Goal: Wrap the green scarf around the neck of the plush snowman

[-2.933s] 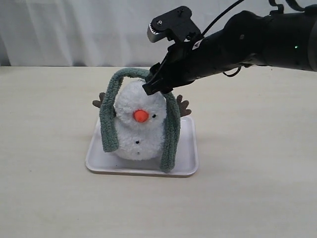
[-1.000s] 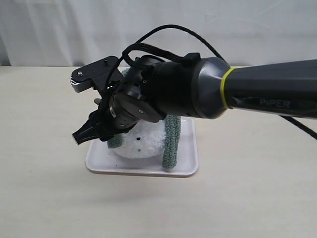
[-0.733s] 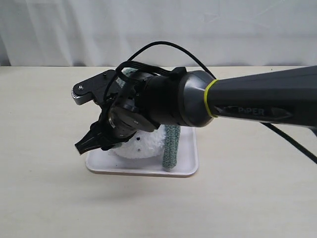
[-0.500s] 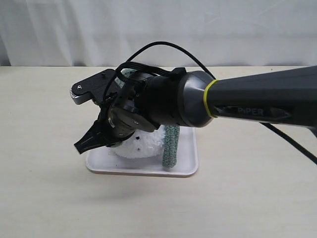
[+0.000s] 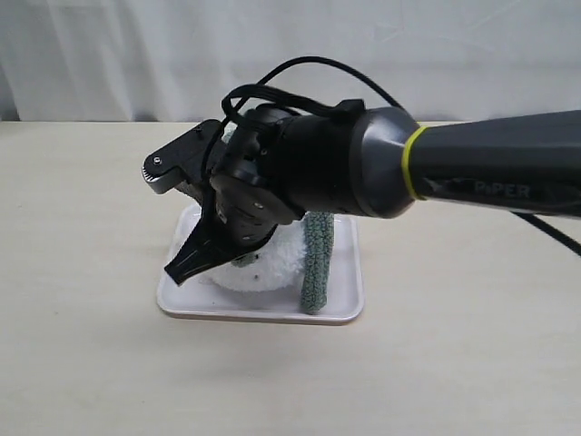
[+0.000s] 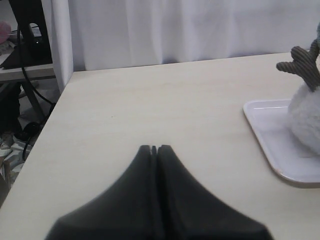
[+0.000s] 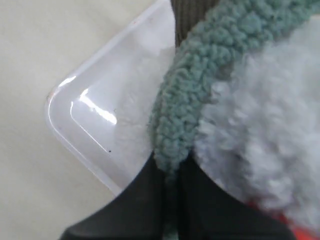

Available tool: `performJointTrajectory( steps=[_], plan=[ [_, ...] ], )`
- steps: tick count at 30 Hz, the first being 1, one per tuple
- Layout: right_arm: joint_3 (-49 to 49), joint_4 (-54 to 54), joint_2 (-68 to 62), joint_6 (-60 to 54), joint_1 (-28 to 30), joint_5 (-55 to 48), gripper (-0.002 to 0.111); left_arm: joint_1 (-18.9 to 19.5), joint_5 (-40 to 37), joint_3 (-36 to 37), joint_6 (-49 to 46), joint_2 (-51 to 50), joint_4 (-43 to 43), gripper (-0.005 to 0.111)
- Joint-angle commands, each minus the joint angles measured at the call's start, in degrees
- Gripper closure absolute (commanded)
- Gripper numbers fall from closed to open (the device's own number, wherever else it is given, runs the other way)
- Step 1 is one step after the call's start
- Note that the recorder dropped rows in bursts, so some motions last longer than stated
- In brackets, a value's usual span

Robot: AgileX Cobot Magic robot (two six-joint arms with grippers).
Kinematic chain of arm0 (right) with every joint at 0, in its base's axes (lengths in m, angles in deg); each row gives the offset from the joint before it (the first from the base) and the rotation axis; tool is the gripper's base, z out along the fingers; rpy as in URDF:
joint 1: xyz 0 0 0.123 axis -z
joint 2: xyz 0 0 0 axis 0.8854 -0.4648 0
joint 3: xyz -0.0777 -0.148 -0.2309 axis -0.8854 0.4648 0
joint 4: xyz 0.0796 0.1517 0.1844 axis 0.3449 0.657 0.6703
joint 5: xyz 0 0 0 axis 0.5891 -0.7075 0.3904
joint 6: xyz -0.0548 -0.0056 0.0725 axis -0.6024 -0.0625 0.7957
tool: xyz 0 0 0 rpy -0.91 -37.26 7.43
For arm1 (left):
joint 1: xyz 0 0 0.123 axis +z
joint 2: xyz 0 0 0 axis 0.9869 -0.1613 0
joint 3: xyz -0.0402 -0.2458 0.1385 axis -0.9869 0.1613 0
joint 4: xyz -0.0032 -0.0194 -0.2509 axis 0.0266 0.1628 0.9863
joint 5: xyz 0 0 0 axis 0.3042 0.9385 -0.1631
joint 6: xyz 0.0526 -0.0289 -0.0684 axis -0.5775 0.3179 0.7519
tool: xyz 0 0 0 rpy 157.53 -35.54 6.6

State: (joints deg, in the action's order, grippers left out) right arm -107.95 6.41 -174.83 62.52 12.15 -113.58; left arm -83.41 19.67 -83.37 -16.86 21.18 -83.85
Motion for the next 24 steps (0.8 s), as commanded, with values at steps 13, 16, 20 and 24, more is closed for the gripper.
performJointTrajectory(
  steps=[13, 16, 20, 24],
  plan=[
    [0.0, 6.3, 2.4, -8.1, 0.1, -11.2, 0.104, -0.4, 0.7, 0.2, 0.1, 0.1, 0.1, 0.107],
    [0.0, 6.4, 1.8, -8.2, 0.1, -11.6, 0.104, -0.4, 0.7, 0.2, 0.1, 0.1, 0.1, 0.107],
    [0.0, 6.6, -0.1, -9.5, 0.1, -12.0, 0.104, -0.4, 0.7, 0.2, 0.1, 0.1, 0.1, 0.107],
    [0.0, 6.9, -1.9, -10.0, 0.1, -12.2, 0.104, -0.4, 0.7, 0.2, 0.1, 0.1, 0.1, 0.107]
  ],
)
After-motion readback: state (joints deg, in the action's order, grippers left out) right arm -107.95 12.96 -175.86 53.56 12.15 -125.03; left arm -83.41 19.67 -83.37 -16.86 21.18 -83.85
